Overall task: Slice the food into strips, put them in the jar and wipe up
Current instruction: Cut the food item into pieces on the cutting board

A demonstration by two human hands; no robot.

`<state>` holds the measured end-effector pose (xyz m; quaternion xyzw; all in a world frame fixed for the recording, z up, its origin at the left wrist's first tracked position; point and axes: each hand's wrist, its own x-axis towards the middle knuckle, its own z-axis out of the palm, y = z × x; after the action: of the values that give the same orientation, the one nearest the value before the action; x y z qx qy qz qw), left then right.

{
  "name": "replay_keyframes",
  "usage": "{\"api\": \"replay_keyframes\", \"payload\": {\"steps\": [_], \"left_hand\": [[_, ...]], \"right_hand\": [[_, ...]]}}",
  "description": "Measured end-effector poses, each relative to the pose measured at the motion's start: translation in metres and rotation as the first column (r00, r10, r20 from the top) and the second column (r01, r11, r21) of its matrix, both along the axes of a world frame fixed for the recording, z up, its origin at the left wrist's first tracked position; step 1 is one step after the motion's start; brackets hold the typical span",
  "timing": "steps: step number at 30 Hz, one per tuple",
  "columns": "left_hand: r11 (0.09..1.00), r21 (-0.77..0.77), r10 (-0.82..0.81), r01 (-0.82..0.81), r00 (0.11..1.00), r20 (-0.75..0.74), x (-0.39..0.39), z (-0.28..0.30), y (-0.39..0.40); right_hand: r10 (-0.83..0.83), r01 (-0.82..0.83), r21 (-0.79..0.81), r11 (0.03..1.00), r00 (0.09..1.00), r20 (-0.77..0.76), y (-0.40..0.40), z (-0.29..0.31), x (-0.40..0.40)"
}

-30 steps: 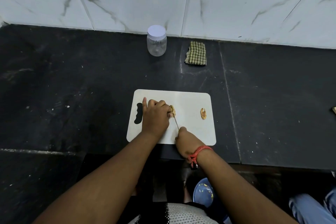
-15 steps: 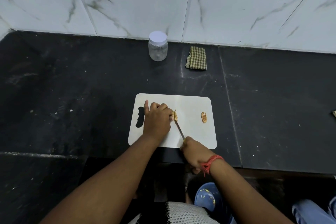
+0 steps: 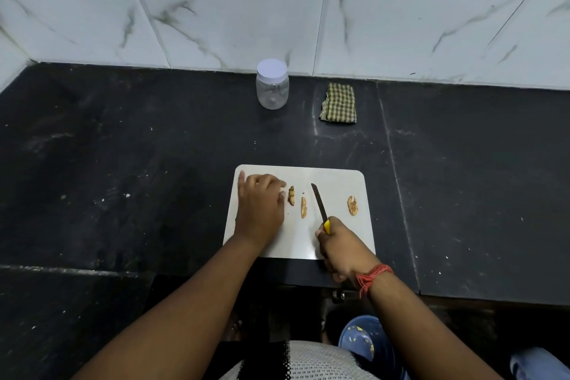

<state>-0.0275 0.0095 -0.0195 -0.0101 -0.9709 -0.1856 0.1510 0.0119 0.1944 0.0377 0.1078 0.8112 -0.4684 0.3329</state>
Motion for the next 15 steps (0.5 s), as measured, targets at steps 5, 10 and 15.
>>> {"api": "replay_keyframes", "payload": {"steps": [5,10,15], "left_hand": [[0.957,-0.126,-0.257,0.261,0.965,0.046,0.010,-0.004,0.017],[0.957,-0.133,-0.246,0.257,0.965,0.095,0.008,-0.005,0.020],[0.972,-0.098,-0.201,0.216,0.969,0.142,0.002,-0.003,0.027]], "right_hand": [[-0.035,0.035,-0.040,0.999,0.999,0.014,-0.002,0.003,-0.009],[-0.057,0.057,-0.047,0.997,0.998,0.004,-0.001,0.002,-0.012],[-0.067,0.069,-0.069,0.995,0.997,0.027,0.000,0.001,-0.013]]}}
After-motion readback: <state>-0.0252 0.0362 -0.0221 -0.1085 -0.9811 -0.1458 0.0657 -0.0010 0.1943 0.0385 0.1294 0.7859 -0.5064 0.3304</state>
